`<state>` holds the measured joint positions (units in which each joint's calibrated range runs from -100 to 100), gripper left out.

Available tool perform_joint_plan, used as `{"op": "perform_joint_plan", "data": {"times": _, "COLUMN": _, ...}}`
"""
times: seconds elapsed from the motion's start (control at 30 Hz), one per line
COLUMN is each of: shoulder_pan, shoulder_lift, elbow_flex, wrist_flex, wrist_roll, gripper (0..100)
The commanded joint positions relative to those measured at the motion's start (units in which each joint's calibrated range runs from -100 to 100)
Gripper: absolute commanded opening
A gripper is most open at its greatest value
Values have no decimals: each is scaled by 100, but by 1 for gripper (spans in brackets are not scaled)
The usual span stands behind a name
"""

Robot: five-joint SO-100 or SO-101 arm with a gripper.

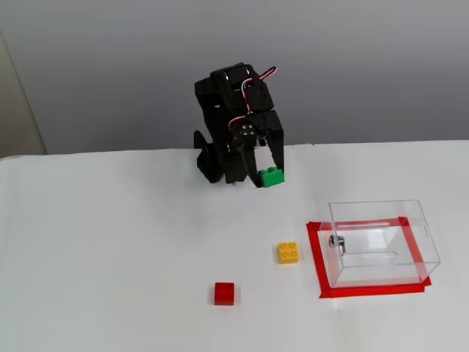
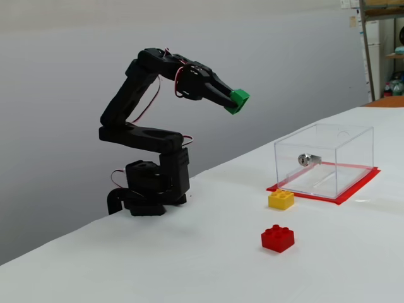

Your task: Pick the green lego brick and place it into the transparent box

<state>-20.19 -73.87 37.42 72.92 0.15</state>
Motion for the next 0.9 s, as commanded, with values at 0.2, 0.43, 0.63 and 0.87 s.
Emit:
{"op": "perform_joint_plan", "data": {"times": 0.2, "shoulder_pan": -1511, "shoulder_lift": 1647, "elbow_flex": -1129, "wrist_flex": 10, "wrist_roll": 17, "gripper": 11}}
{"op": "perform_joint_plan", "data": {"times": 0.43, "shoulder_pan": -2184, "shoulder_lift": 3115, "elbow_flex": -1970, "wrist_flex": 10, "wrist_roll": 22, "gripper": 11}}
{"op": "perform_joint_plan", "data": {"times": 0.63, "shoulder_pan": -2665, "shoulder_lift": 4294, "elbow_flex": -2856, "wrist_flex": 10, "wrist_roll": 17, "gripper": 11}}
{"op": "perform_joint_plan", "data": {"times": 0.87, "shoulder_pan": -2960, "shoulder_lift": 5601, "elbow_flex": -3977, "wrist_flex": 10, "wrist_roll": -9, "gripper": 11}}
